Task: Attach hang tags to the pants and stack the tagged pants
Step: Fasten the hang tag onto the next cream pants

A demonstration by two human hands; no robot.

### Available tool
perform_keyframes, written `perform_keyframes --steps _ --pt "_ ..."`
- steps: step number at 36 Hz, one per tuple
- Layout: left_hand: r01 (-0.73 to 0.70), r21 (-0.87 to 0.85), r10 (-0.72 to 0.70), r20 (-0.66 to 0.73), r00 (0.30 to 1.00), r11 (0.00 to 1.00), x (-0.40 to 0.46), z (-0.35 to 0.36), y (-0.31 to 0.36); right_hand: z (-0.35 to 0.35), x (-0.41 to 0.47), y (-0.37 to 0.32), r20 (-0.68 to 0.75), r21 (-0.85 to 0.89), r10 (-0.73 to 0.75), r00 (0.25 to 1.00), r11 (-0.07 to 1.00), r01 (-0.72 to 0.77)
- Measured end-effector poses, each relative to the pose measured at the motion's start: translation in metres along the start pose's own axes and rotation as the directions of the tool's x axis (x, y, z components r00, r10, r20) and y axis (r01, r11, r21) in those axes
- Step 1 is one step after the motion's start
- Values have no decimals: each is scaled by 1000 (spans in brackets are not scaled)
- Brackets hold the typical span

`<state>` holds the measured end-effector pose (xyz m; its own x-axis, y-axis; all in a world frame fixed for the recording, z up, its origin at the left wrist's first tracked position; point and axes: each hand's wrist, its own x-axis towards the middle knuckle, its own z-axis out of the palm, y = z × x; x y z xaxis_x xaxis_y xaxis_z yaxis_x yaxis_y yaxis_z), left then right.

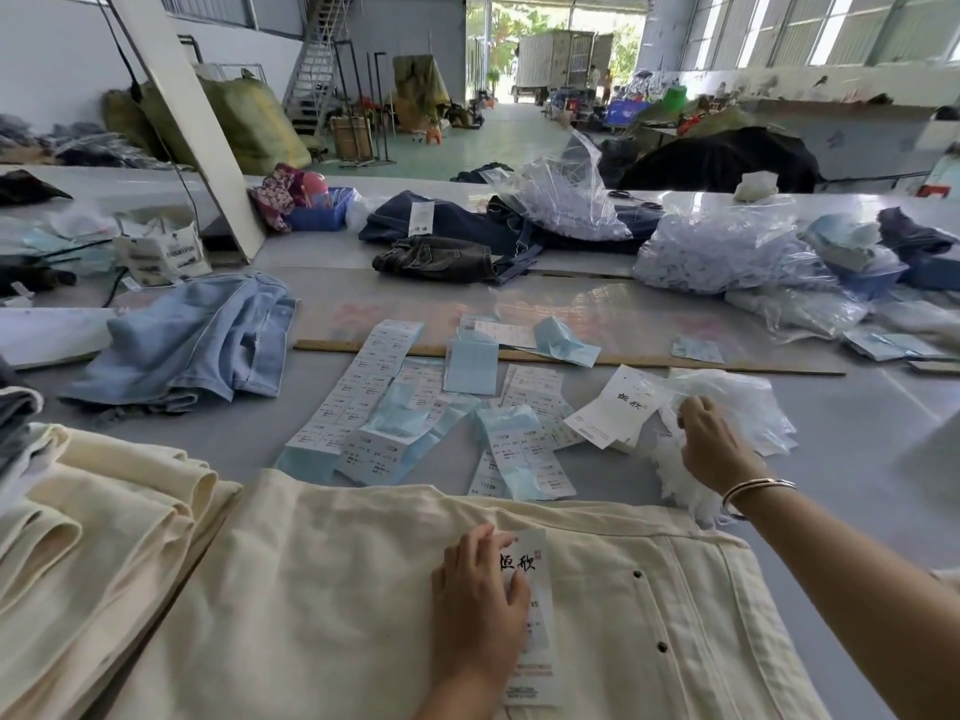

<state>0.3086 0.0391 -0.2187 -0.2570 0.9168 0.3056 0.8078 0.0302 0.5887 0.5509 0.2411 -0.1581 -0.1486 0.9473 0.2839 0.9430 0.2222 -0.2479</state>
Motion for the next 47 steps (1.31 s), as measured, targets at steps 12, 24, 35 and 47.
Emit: perform_keyframes --steps 12,24,35,47 --pt "23 -23 -23 18 1000 999 2 2 -1 -6 0 3 -104 173 77 992 983 -58" --pt "-384 55 360 247 900 922 13 -18 -29 -16 -92 -74 296 497 -224 929 867 50" --pt "-432 10 413 272 869 902 8 -54 -42 -13 -129 -86 101 358 -311 945 898 257" --pt "-215 21 207 198 958 976 -13 -25 -26 -4 -132 -104 235 -33 -741 629 641 767"
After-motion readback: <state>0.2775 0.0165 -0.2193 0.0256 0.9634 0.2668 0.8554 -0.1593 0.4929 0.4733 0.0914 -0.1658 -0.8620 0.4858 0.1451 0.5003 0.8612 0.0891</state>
